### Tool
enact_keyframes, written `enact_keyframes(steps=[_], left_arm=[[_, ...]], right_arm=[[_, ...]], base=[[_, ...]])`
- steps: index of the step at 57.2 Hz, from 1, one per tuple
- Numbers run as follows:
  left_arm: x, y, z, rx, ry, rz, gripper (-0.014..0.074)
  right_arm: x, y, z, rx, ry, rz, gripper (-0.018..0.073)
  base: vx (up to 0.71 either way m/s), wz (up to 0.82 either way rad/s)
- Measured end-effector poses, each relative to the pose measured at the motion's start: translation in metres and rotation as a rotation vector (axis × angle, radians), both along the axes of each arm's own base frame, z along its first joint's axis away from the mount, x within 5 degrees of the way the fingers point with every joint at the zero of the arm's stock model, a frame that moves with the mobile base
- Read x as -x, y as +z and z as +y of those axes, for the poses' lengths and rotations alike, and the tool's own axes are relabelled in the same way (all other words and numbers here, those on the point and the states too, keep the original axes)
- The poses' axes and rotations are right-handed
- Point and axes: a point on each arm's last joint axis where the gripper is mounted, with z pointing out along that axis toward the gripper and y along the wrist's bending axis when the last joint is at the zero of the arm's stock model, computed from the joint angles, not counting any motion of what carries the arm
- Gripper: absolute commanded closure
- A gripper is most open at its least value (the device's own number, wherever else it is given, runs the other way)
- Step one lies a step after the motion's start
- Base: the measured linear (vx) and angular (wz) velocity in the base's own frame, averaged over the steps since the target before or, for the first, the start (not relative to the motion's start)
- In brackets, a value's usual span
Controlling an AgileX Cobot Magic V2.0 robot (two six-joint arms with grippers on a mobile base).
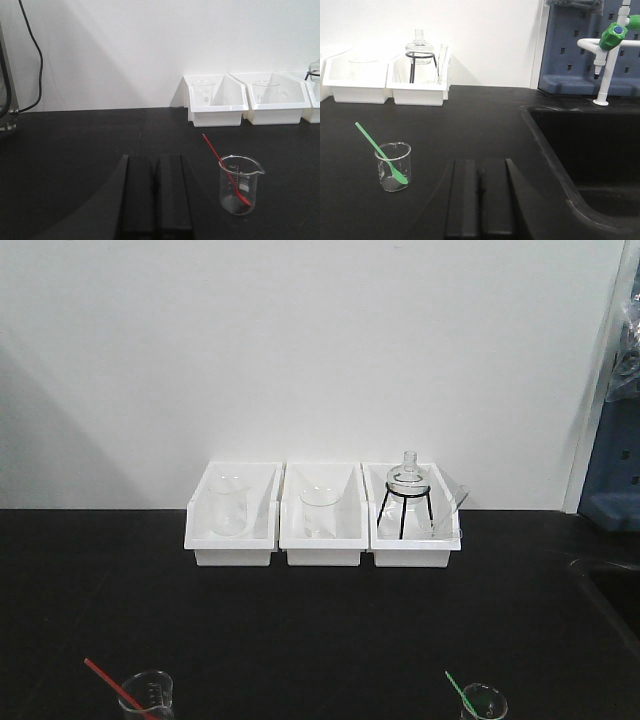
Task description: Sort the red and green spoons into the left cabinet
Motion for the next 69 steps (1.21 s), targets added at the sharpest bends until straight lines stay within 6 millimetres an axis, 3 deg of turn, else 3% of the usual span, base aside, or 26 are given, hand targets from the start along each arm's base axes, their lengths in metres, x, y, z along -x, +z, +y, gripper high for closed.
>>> enact_keyframes(steps=[53, 69], left_arm=[[0.000, 0.000, 0.000, 0.000, 0.000, 0.000, 0.0603], [0.000, 0.002, 0.000, 0.000, -0.001, -0.017, 0.0603]], right_arm=[[0.000, 0.000, 0.000, 0.000, 0.000, 0.000, 0.0566], [0.000, 0.012, 0.000, 0.007, 0.006, -0.128, 0.0566]], base=[[0.00, 0.00], [0.00, 0.00]])
